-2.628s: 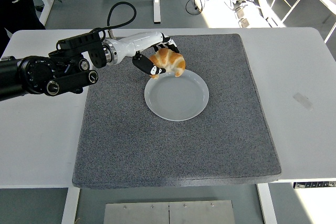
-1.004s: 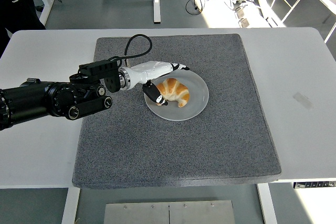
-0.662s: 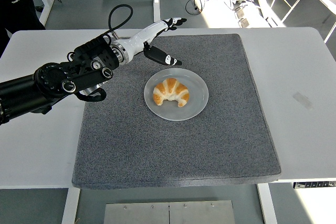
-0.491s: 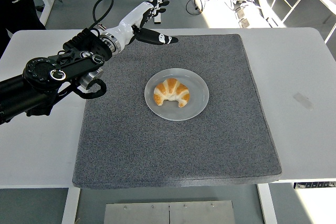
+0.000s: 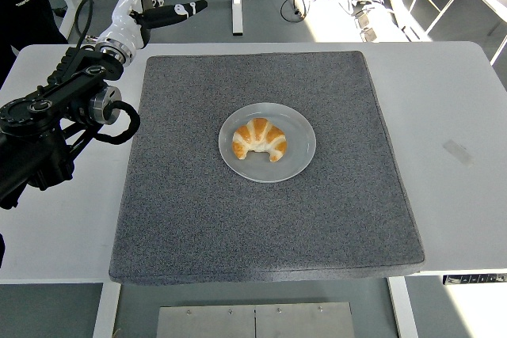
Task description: Place the bread on the plate
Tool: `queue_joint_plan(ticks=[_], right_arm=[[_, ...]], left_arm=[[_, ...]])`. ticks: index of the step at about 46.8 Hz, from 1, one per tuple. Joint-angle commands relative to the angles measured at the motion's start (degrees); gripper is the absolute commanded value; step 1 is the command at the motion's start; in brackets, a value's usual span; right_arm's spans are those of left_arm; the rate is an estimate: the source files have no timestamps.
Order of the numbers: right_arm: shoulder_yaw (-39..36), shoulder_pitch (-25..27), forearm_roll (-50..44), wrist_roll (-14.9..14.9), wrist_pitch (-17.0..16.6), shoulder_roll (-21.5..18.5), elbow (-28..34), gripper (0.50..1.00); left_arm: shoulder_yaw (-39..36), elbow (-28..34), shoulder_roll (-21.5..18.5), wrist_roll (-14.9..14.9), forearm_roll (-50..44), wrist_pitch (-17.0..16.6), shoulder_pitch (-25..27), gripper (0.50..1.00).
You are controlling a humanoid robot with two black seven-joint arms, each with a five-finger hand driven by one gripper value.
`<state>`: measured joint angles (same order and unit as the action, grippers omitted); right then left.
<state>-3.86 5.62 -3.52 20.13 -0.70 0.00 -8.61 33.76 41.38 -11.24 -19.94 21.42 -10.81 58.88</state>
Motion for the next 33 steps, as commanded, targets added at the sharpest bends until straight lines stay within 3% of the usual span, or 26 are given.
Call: queue_joint_plan(ticks=[1, 28, 33], right_arm=[[0.0, 0.0, 0.0, -0.01, 0.0, 0.0, 0.0, 1.0], [-0.18, -0.17, 0.0, -0.01, -0.35, 0.0, -0.7, 1.0], [-0.09, -0.44, 0.0, -0.01, -0.35, 0.0, -0.7, 1.0]], left_arm=[[3.76, -0.15, -0.79, -1.24, -1.73, 0.09, -0.52, 0.969], [7.45, -2.35, -1.76, -1.59, -15.71, 0.97, -2.8, 0.969], [9.21, -4.28, -1.68, -1.59, -16.32, 2.63, -3.42, 0.969]])
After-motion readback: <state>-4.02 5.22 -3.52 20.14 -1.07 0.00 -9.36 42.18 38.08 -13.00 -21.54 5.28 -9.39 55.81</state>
